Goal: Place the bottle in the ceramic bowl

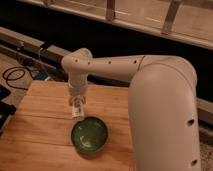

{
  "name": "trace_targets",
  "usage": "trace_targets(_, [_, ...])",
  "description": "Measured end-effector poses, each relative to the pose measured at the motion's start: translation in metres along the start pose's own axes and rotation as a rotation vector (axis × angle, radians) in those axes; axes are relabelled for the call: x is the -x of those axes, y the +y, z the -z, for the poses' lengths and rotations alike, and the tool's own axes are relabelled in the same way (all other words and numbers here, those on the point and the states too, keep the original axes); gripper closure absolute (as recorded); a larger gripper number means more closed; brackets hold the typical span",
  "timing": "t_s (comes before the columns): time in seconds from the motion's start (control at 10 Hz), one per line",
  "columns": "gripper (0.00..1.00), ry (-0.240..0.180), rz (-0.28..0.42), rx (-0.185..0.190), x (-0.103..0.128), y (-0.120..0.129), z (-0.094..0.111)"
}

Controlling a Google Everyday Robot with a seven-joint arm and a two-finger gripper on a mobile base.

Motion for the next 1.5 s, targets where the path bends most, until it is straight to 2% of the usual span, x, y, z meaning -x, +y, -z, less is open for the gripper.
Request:
trace_targets(0.1, [1.0, 0.002, 0.002, -0.002, 0.002, 0.001, 0.0])
trace_targets(0.2, [1.0, 0.005, 0.019, -0.02, 0.007, 0.007, 0.002])
trace_targets(0.3, [1.0, 0.01, 0.033, -0.07, 0.016, 0.021, 0.001])
trace_targets(0.4, [1.0, 0.016, 0.028, -0.078, 0.019, 0.029, -0.002])
trace_targets(0.6, [1.0, 0.031, -0.003, -0.09, 0.016, 0.028, -0.009])
trace_targets(0.8, [1.0, 0.052, -0.044, -0.092, -0.001, 0.018, -0.02])
trace_targets(1.3, [1.0, 0.089, -0.198, -0.082, -0.092, -0.062, -0.041])
trace_targets(1.5, [1.0, 0.103, -0.222, -0.067, -0.117, -0.074, -0.048])
